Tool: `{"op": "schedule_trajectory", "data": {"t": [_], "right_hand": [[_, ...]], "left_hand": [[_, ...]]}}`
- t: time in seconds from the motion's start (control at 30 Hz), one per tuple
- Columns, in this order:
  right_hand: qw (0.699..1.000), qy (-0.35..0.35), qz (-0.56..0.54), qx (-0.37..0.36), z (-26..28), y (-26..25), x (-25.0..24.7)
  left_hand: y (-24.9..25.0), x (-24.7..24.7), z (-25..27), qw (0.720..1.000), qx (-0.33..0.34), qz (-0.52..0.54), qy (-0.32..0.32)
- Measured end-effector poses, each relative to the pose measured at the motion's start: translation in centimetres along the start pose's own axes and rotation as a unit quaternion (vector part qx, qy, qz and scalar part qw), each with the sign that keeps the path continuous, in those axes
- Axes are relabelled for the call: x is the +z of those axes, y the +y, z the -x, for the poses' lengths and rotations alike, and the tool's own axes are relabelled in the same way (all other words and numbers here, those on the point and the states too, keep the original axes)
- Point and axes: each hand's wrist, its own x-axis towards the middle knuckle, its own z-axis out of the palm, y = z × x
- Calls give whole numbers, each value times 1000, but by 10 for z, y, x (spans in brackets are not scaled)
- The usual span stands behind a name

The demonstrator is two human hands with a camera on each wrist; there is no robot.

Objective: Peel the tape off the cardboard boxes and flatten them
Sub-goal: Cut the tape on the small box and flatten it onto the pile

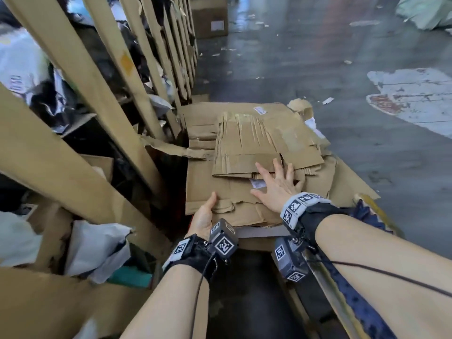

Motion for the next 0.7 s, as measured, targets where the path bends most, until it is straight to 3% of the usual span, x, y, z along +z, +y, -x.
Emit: {"op": "schedule_trajectory", "data": {"t": [0.2,0.4,0.53,0.7], "right_hand": [[998,-60,-2,26,-26,9,31],[992,-82,94,11,-33,-1,53],[990,-103,93,-33,-32,-19,56],[981,-128,103,-99,-29,-51,80]], "left_hand": [[-20,-14,-42,999,-21,-22,-19],[-57,-41,-62,998,-22,-38,41],[-49,-60,-56,997,26,-38,67],[-38,-100,-48,991,30,-59,116]]}}
